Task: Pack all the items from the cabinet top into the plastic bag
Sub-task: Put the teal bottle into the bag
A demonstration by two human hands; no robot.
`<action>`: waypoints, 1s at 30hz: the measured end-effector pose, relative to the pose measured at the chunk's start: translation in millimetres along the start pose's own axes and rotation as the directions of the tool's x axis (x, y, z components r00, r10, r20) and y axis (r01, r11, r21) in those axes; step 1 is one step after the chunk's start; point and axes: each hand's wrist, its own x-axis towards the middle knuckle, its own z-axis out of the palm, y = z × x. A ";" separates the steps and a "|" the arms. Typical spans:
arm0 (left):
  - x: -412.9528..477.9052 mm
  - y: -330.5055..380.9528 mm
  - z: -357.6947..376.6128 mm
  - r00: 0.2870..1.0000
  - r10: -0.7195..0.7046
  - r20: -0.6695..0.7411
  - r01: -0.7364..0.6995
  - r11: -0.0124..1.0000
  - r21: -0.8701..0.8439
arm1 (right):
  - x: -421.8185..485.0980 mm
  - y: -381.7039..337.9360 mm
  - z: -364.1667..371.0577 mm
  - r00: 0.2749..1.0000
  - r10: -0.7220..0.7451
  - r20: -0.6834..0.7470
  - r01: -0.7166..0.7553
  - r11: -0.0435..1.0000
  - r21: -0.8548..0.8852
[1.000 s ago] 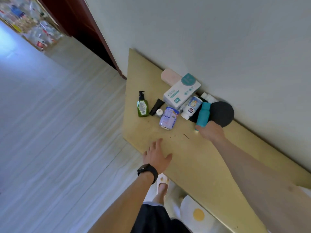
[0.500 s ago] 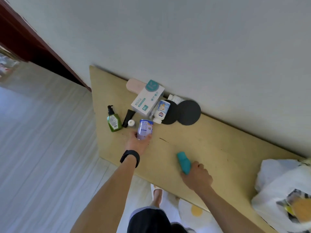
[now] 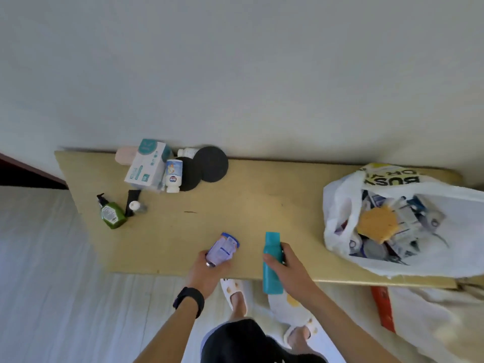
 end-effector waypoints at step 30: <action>-105.3 254.5 417.9 0.668 0.534 0.519 -0.652 0.083 0.754 | -219.5 182.6 -285.1 0.853 0.089 -0.514 0.202 0.853 0.482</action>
